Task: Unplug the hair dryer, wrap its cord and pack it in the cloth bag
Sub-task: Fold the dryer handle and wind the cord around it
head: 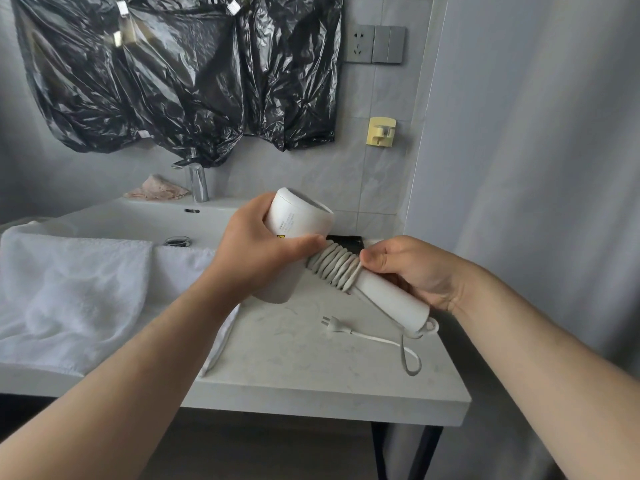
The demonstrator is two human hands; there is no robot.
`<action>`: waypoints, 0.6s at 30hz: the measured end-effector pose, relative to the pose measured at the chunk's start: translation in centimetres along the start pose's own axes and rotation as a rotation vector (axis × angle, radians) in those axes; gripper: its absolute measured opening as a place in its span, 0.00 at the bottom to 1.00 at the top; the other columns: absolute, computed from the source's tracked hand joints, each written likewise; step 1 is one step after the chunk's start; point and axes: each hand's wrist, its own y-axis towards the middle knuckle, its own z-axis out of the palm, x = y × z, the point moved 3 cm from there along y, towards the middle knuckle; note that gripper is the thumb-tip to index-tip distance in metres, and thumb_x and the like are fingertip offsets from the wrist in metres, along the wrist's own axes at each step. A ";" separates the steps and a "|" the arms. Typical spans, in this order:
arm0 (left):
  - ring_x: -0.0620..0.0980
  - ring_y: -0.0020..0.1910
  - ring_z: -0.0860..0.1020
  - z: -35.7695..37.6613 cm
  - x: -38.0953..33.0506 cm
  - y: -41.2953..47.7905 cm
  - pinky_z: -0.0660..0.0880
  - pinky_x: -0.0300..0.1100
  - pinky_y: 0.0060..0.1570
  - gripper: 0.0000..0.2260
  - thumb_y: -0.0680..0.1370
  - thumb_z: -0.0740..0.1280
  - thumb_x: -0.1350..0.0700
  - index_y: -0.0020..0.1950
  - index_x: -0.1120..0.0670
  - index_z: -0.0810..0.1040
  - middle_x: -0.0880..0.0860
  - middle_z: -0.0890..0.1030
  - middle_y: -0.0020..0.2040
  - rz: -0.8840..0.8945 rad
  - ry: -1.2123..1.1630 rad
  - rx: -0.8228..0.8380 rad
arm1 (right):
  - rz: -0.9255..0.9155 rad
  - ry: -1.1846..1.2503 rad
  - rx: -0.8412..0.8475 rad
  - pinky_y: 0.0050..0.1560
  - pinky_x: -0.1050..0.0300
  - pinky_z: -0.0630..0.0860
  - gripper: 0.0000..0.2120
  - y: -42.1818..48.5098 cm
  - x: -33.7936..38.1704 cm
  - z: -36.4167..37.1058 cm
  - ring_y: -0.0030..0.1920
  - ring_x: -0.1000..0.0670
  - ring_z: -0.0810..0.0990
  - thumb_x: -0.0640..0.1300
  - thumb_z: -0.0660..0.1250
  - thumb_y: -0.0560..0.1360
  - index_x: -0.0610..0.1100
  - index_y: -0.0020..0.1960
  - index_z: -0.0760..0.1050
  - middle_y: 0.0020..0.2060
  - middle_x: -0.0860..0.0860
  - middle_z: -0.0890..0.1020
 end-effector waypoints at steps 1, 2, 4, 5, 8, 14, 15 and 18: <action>0.45 0.36 0.77 0.1 0.0 0.0 0.77 0.44 0.37 0.20 0.61 0.79 0.45 0.47 0.53 0.80 0.48 0.81 0.38 -0.010 -0.037 0.026 | 0.001 0.041 -0.013 0.35 0.58 0.77 0.17 0.0 -0.3 -0.2 0.34 0.49 0.80 0.55 0.71 0.68 0.40 0.43 0.82 0.37 0.43 0.81; 0.46 0.36 0.77 0.1 0.1 0.0 0.78 0.47 0.36 0.20 0.61 0.79 0.46 0.47 0.55 0.81 0.50 0.81 0.38 -0.030 -0.086 0.042 | -0.006 0.075 -0.040 0.33 0.59 0.77 0.17 0.0 -0.5 -0.4 0.33 0.50 0.80 0.54 0.70 0.69 0.39 0.44 0.81 0.37 0.42 0.82; 0.50 0.37 0.79 0.3 0.3 0.0 0.81 0.55 0.37 0.22 0.61 0.79 0.46 0.49 0.57 0.81 0.56 0.82 0.40 -0.086 -0.169 0.034 | -0.012 0.127 -0.090 0.29 0.61 0.77 0.18 0.4 -0.8 -0.7 0.30 0.51 0.81 0.55 0.67 0.69 0.38 0.43 0.80 0.36 0.41 0.82; 0.51 0.38 0.80 0.4 0.5 0.0 0.81 0.58 0.39 0.23 0.60 0.78 0.45 0.50 0.57 0.82 0.59 0.83 0.42 -0.114 -0.195 0.022 | -0.004 0.173 -0.094 0.27 0.61 0.77 0.19 0.5 -0.8 -0.6 0.29 0.50 0.81 0.55 0.68 0.68 0.38 0.42 0.80 0.35 0.41 0.83; 0.52 0.39 0.81 0.7 0.8 -0.3 0.82 0.56 0.40 0.22 0.59 0.79 0.45 0.48 0.54 0.83 0.60 0.84 0.44 -0.176 -0.255 -0.024 | 0.011 0.524 -0.019 0.20 0.62 0.72 0.24 1.2 -1.7 0.1 0.29 0.48 0.80 0.52 0.82 0.58 0.38 0.44 0.79 0.33 0.41 0.80; 0.54 0.39 0.82 1.4 1.7 -0.8 0.82 0.57 0.41 0.18 0.64 0.77 0.48 0.49 0.57 0.82 0.57 0.84 0.42 -0.335 -0.412 -0.147 | -0.021 0.883 -0.215 0.19 0.70 0.52 0.10 2.2 -3.0 2.4 0.20 0.59 0.64 0.34 0.57 0.77 0.41 0.38 0.73 0.27 0.49 0.76; 0.55 0.39 0.82 1.5 1.8 -0.8 0.82 0.59 0.42 0.18 0.64 0.77 0.48 0.49 0.57 0.82 0.58 0.84 0.42 -0.343 -0.406 -0.172 | -0.032 0.902 -0.251 0.19 0.70 0.52 0.10 2.3 -3.1 2.7 0.20 0.59 0.63 0.35 0.56 0.78 0.40 0.39 0.72 0.28 0.49 0.76; 0.53 0.38 0.82 1.5 1.9 -0.9 0.82 0.60 0.40 0.17 0.63 0.78 0.48 0.46 0.55 0.82 0.59 0.85 0.44 -0.333 -0.323 -0.240 | -0.083 0.805 -0.376 0.18 0.68 0.53 0.09 2.5 -3.7 3.6 0.21 0.58 0.61 0.36 0.58 0.78 0.43 0.40 0.71 0.29 0.48 0.75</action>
